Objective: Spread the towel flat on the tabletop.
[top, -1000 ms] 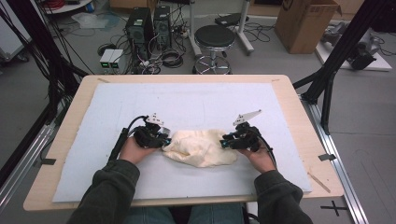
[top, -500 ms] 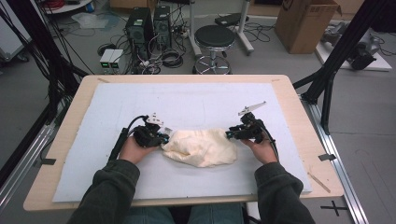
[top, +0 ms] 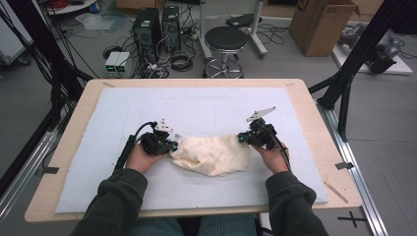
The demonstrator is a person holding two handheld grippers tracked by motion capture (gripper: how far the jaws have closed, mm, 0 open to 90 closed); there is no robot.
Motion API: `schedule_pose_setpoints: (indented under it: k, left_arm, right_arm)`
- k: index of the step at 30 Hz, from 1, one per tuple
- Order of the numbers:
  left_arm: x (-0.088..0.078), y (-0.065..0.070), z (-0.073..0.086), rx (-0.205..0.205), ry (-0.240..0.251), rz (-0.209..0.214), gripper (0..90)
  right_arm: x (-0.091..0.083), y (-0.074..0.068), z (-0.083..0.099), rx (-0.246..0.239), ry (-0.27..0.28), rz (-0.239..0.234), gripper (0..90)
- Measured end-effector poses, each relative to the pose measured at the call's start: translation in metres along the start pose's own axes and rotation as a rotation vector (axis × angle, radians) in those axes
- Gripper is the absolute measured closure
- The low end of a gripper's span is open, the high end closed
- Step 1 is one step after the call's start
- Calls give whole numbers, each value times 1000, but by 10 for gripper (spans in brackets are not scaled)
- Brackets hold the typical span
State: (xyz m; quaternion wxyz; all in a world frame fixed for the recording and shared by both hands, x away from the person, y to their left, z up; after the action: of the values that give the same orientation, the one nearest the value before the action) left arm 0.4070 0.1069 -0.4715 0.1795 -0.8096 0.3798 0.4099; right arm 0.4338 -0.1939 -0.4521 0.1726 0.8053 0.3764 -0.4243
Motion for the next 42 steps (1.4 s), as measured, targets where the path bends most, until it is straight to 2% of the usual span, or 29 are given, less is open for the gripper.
schedule_pose_setpoints:
  k: [2,4,7,9,11,14,16,18,21,24,25,27,30,36,42]
  left_arm:
    - [-1,0,0,-4,5,0,873]
    - [-1,-1,-1,-5,9,-1,874]
    - [-3,-2,-1,-9,16,-8,874]
    - [-4,-2,-1,-12,16,-10,874]
    - [-5,-3,-1,-15,18,-13,875]
    - [-6,-5,-1,-20,26,-17,875]
    - [-7,-6,-1,-23,31,-17,876]
    - [-7,-7,-1,-26,31,-15,876]
    - [-7,-6,-1,-23,29,-20,877]
    - [-9,-6,-1,-35,32,-15,878]
    - [-10,-7,0,-40,34,-10,878]
    - [-13,-8,1,-35,36,-11,879]
    - [-20,-7,1,-33,53,-12,880]
    - [-40,-8,4,-20,87,-26,881]
    - [-63,-9,9,-12,119,-46,881]
  right_arm:
    - [-9,3,-3,4,29,46,842]
    - [-10,2,-3,1,30,45,840]
    - [3,-5,-2,-21,-20,9,813]
    - [15,-14,-3,-32,-44,-81,718]
    - [20,-18,-4,-47,-55,-75,702]
    - [13,-11,-5,7,-5,-83,656]
    - [12,-4,0,40,-27,-74,592]
    - [15,-1,5,42,-64,-66,579]
    - [18,-3,8,22,-75,-41,600]
    - [24,-11,7,-22,-98,-50,716]
    - [25,-13,6,-40,-98,-38,781]
    - [26,-16,5,-50,-98,-55,826]
    - [21,-18,3,-49,-64,-76,833]
    - [2,-31,-7,-88,9,-80,833]
    - [-11,-45,-15,-123,28,-98,832]
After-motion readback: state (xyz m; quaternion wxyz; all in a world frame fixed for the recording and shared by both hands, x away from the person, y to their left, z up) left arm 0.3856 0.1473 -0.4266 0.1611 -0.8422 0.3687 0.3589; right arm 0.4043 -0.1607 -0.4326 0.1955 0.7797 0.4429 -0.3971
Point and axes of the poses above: each handheld gripper's, and its own axes: x roughly forward along the jaws, z roughly out of its underside, y roughly to its right, the point moved 6 cm from there along x, roughly forward along the jaws, and after that the axes turned 7 degrees about -y, right-handed, at the moved point
